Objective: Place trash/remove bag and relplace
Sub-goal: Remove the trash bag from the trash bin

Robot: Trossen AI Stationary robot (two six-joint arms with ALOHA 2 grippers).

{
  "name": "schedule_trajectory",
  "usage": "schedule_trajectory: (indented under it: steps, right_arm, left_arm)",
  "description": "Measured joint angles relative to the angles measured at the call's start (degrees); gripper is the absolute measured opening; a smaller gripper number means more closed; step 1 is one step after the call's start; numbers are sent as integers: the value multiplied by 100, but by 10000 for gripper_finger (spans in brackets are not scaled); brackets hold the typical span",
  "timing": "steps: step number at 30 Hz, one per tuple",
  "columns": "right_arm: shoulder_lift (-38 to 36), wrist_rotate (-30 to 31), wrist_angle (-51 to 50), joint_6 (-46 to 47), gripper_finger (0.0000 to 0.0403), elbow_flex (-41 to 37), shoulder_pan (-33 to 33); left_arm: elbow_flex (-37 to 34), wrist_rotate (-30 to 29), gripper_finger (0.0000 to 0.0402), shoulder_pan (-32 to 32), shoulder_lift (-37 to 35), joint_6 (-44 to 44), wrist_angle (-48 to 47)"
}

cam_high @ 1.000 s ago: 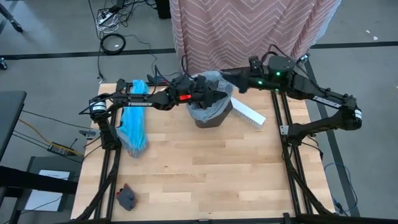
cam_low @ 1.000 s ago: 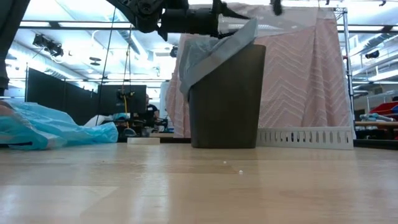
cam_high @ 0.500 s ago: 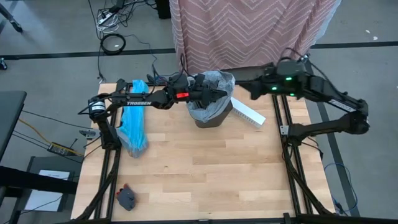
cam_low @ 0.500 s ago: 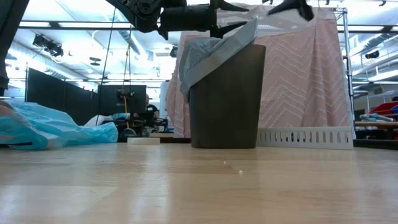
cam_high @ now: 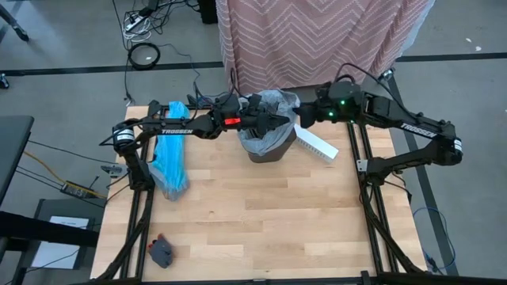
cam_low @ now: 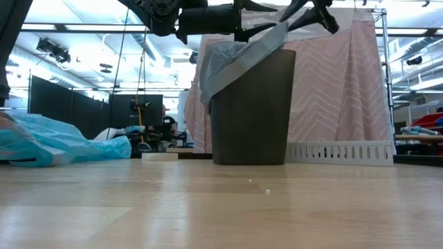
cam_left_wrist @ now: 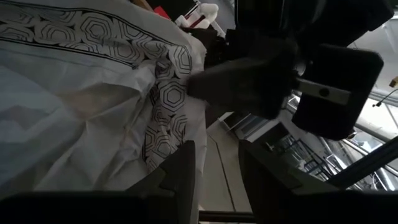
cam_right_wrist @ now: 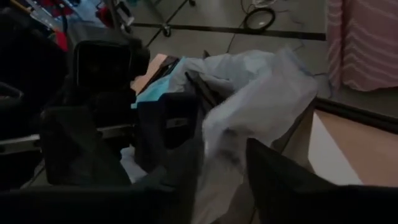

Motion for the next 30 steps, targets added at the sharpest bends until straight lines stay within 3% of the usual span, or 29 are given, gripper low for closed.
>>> schedule_trajectory:
  steps: [3,5,10,16,30]
  right_arm:
    - [-11,112,21,-11,45,0,0]
    - [-14,249,141,-64,14,0,33]
    - [-18,209,635,-58,1,0,78]
    - [-18,-236,1608,2,0,0,173]
    - [-5,-877,3311,263,0,0,280]
  left_arm:
    - [0,21,131,29,0,88,-3]
    - [0,22,131,68,0,152,-32]
    - [0,-82,131,197,0,172,-43]
    - [-1,-471,131,320,0,325,-84]
    - [-4,-726,131,334,98,482,-281]
